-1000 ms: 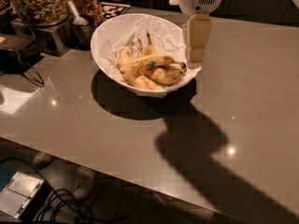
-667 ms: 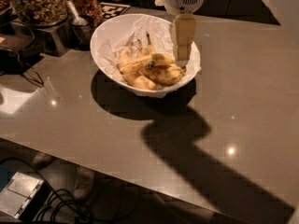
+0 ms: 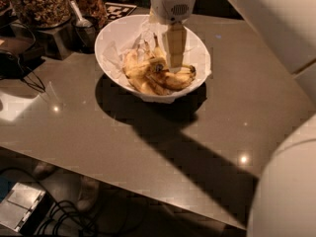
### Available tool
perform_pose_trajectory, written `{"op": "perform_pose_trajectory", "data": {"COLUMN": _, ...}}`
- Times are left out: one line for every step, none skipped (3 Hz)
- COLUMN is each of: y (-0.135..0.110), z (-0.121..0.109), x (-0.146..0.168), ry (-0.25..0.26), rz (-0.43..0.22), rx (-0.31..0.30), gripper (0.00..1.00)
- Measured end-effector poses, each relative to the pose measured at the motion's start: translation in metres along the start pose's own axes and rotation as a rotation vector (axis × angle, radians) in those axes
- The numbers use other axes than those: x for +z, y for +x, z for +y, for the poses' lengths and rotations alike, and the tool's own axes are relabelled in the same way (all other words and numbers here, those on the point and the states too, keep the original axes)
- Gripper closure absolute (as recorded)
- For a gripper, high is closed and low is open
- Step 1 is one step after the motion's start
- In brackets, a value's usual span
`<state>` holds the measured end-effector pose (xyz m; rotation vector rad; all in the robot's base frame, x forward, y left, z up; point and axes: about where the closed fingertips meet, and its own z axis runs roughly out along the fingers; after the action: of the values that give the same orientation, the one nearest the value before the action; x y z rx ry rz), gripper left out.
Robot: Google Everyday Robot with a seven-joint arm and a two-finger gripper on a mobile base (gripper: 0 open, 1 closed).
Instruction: Pick banana from white bowl
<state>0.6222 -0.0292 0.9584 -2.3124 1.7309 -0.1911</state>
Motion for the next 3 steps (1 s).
{"op": "perform_pose_trajectory", "data": {"y": -0.007, "z": -0.012, "x": 0.013, "ry": -0.015, "rz": 0.005, "rx": -0.028, "gripper": 0.23}}
{"op": "perform_pose_trajectory", "data": {"y": -0.015, "z": -0.020, "x": 0.024, "ry": -0.029, "rz": 0.007, "rx": -0.054, "gripper": 0.35}}
{"op": "perform_pose_trajectory", "data": {"y": -0.022, "z": -0.019, "x": 0.036, "ry": -0.053, "rz": 0.005, "rx": -0.075, "gripper": 0.43}}
